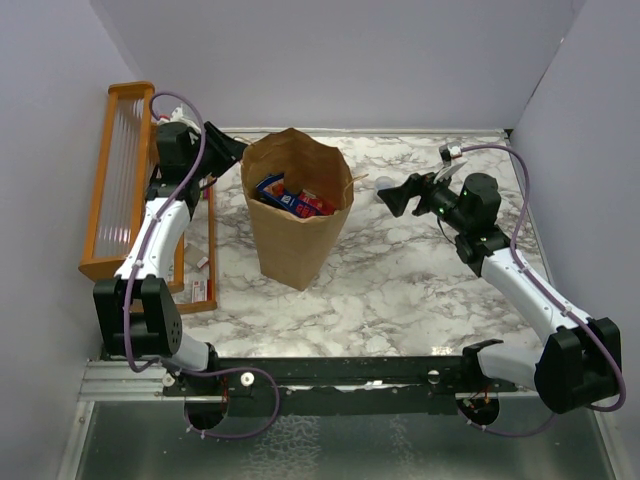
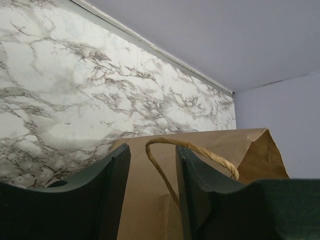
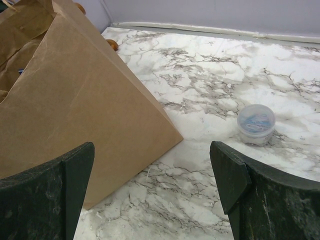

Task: Take the snacks out of the paper bag
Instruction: Adjust the paper bag at the center of the board.

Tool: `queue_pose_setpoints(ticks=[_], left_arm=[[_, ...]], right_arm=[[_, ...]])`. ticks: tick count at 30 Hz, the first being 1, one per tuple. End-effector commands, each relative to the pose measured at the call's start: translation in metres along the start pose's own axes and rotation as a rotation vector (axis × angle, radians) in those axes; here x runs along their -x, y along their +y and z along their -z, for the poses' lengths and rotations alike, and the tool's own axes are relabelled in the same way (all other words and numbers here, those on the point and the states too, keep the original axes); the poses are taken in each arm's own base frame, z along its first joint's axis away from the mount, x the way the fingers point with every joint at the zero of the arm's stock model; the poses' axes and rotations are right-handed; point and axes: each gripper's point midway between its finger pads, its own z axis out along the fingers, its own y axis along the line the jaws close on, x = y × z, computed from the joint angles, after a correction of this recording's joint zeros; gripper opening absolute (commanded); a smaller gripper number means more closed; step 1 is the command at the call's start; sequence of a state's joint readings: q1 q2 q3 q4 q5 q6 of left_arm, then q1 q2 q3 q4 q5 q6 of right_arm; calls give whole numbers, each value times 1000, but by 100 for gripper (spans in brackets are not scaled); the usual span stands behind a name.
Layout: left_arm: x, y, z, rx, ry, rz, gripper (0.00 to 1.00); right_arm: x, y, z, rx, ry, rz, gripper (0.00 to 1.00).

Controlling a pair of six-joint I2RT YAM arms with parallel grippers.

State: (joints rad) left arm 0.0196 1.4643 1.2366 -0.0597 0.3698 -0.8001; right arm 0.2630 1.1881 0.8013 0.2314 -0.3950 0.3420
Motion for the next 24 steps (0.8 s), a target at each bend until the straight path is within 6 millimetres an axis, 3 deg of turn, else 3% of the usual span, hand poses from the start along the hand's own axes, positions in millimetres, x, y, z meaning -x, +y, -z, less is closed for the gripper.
queue_pose_setpoints(ticks=[1,12,18,24], left_arm=[[23,-29,-1,-109,-49,-23,44],[37,-36,11,-131,-126,-69,36],[41,-39,9,-135,-123,-75,21],[49,-45,24,-125,-156,-105,5]], right_arm=[[19,4,3,-12,-41,30,99],[17,3,2,-13,-41,27,99],[17,2,2,-16,-42,28,99],[17,2,2,-19,-40,26,99]])
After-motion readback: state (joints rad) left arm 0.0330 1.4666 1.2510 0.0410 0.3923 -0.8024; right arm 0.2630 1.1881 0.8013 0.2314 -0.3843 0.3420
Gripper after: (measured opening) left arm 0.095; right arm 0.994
